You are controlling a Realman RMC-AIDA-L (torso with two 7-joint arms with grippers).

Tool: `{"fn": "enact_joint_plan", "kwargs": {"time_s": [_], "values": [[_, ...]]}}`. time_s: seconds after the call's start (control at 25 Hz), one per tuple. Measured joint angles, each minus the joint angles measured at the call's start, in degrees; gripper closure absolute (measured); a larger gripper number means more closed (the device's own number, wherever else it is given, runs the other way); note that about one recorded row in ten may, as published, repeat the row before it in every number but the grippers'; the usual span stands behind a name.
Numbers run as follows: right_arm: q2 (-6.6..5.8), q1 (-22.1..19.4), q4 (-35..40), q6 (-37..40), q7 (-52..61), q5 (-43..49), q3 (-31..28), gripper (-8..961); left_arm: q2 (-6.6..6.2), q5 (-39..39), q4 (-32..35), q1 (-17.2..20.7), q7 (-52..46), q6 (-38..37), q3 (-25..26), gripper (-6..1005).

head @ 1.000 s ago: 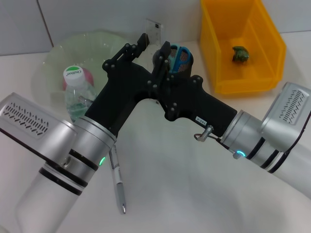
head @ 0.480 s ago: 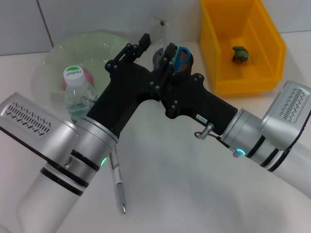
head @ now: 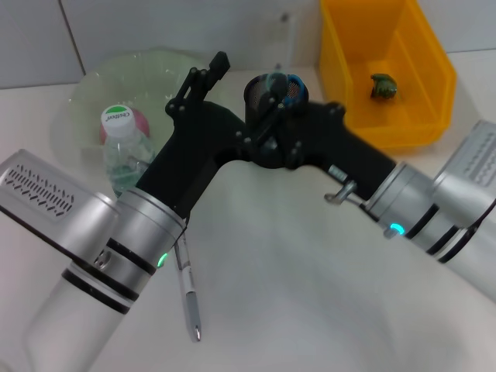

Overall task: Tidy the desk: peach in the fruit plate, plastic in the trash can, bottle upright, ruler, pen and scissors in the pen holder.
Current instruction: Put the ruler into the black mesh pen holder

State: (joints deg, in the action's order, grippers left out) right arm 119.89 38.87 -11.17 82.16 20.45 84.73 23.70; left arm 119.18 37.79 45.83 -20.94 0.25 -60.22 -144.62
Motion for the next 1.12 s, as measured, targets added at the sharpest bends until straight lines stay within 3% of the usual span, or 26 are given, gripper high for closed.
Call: {"fn": "enact_joint_plan", "kwargs": {"time_s": [0.32,0.64,0.76,0.84,0.96,1.12], "values": [[-0.16,1.0,4.4,-2.2,0.2,-0.1,-4.8,948,0.01,-0.6,-0.8,1.6,-0.3,-1.8,-1.2,194],[-0.10,3.9,4.9,-8.9,0.2,-0.2,-7.3,948,-0.27,-2.9,-1.9,4.1,-1.1,-3.8,-1.2,194],[-0.10,4.5,5.0,-10.7,0.2,-0.2,-7.7,949,-1.11,-10.4,-2.3,6.3,-6.0,-3.5,-0.4,195],[-0.10,4.8,5.1,-11.8,0.1,-0.2,-7.9,949,-1.24,-11.8,-2.4,6.5,-7.0,-3.4,-0.2,195],[-0.10,4.9,5.2,-13.0,0.1,-0.2,-7.9,949,-2.20,-22.2,-4.4,7.1,-15.7,-3.0,2.4,195],[-0.10,5.4,5.4,-14.9,0.1,-0.2,-8.0,949,-2.85,-28.3,-5.5,7.2,-21.5,-2.9,4.9,195]]}}
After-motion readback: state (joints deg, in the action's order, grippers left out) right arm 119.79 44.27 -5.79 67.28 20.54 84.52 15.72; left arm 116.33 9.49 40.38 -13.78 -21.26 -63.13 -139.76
